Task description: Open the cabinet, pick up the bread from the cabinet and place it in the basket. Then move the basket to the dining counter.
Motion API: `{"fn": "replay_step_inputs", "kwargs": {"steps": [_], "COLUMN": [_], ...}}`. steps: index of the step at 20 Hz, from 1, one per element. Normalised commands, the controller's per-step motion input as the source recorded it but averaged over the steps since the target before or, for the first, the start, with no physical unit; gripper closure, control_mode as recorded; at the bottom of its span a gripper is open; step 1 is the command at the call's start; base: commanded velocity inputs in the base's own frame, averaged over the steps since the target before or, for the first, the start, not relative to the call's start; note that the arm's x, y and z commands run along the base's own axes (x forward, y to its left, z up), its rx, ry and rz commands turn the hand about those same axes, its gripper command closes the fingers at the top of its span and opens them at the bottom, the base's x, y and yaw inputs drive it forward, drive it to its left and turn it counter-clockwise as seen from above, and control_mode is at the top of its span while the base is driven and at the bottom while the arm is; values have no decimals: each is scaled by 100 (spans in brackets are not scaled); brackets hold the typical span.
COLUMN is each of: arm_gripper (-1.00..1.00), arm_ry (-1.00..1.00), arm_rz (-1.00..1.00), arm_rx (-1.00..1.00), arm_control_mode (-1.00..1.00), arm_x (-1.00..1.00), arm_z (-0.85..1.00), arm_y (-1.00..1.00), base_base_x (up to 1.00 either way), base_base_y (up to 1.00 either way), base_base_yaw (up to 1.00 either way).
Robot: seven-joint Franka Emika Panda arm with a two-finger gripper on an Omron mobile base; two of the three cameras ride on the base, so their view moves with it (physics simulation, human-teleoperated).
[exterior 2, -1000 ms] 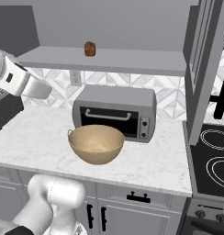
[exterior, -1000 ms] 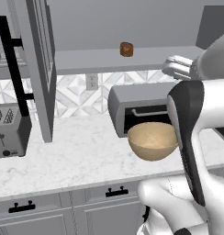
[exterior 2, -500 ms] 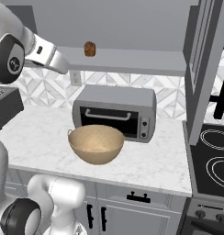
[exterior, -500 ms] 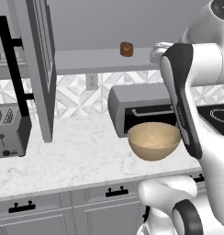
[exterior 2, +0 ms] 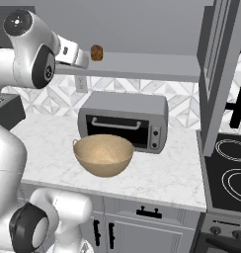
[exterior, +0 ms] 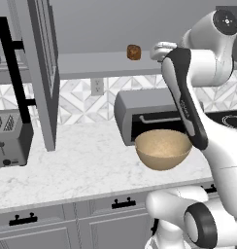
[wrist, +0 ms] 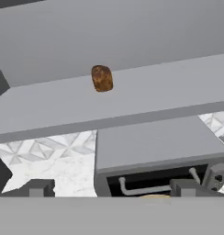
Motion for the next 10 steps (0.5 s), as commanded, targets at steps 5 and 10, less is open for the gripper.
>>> {"fn": "replay_step_inputs", "kwargs": {"steps": [5, 10], "arm_gripper": [-100, -100], "arm_ry": [-2, 5], "arm_rz": [5, 7], "arm_rx": [-2, -8], "arm_control_mode": [-100, -100], "arm_x": [88, 77], "arm_z": [1, 4], "arm_y": [11, 0], "base_base_x": [0, 0], "base_base_y": [0, 0], "base_base_yaw": [0, 0]}}
